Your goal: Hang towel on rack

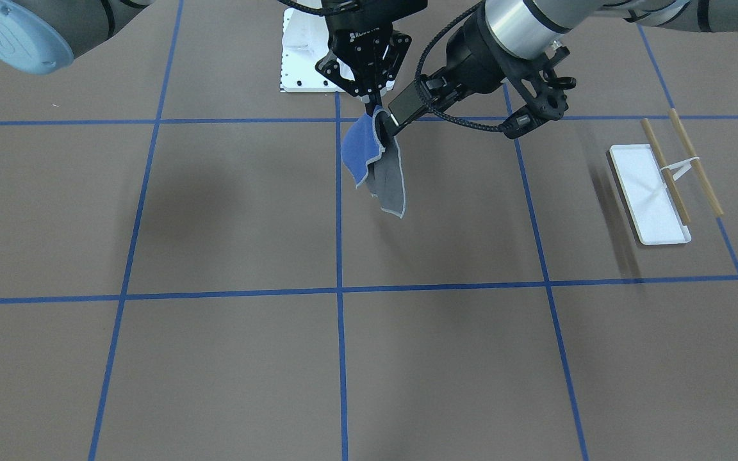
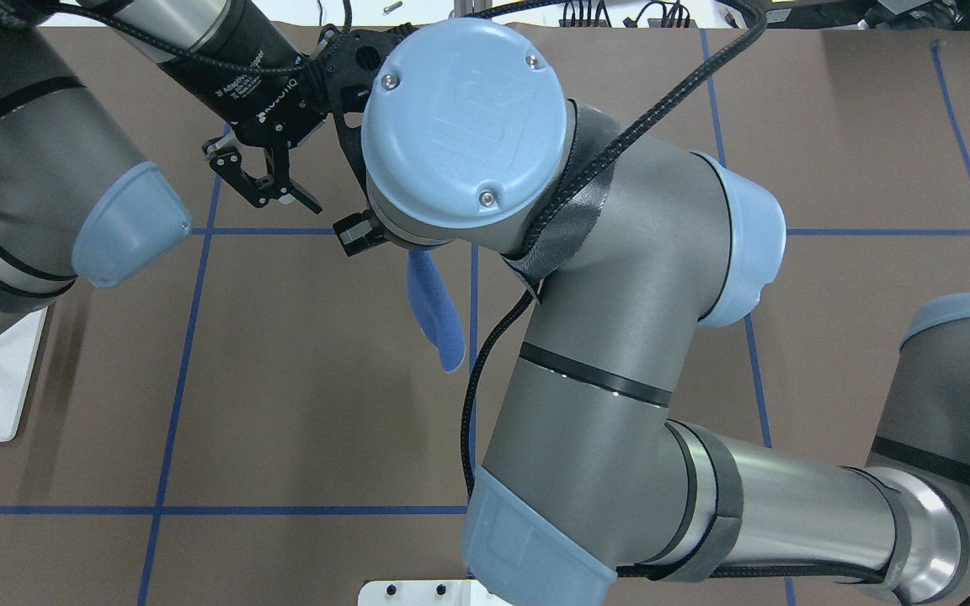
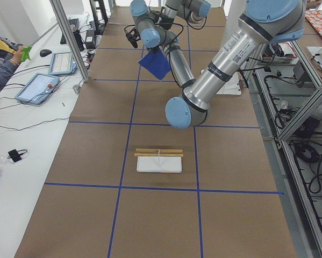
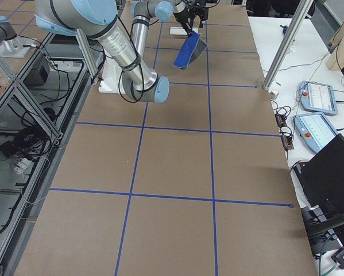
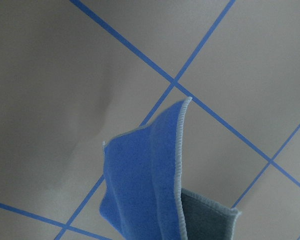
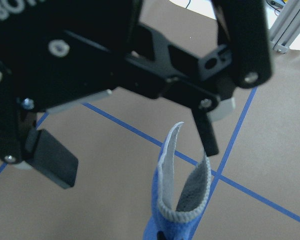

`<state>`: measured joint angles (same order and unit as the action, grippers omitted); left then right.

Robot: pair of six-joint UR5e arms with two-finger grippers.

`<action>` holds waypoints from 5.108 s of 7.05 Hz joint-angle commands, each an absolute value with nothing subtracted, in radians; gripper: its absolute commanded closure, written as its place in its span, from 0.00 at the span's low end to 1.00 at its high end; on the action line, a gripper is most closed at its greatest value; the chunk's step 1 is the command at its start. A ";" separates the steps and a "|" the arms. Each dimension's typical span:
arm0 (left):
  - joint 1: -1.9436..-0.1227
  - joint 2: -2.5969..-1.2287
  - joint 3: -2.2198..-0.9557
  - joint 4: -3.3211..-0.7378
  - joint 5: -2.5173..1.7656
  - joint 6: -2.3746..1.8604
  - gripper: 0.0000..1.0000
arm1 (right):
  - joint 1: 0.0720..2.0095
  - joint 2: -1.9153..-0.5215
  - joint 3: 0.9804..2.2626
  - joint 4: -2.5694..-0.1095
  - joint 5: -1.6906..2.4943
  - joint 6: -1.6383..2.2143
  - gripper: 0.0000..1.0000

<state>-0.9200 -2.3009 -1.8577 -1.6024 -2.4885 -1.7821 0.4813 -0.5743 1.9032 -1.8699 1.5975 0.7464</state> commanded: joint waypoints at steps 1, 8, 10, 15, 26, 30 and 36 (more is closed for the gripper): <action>-0.907 -2.302 -1.856 -1.605 -2.484 -1.781 0.02 | 0.474 -0.563 1.902 -1.870 1.594 0.630 1.00; -0.899 -2.299 -1.859 -1.605 -2.476 -1.792 0.32 | 0.460 -0.571 1.963 -1.888 1.603 0.603 1.00; -0.899 -2.298 -1.861 -1.605 -2.477 -1.792 0.82 | 0.457 -0.572 1.980 -1.888 1.605 0.603 1.00; -0.899 -2.292 -1.864 -1.606 -2.493 -1.790 1.00 | 0.459 -0.569 1.983 -1.888 1.601 0.603 1.00; -0.900 -2.287 -1.876 -1.597 -2.490 -1.821 0.46 | 0.459 -0.566 2.000 -1.887 1.594 0.563 1.00; -0.897 -2.287 -1.881 -1.597 -2.491 -1.821 0.47 | 0.459 -0.561 1.999 -1.881 1.582 0.560 1.00; -0.897 -2.272 -1.899 -1.598 -2.513 -1.815 1.00 | 0.460 -0.575 2.029 -1.882 1.582 0.560 1.00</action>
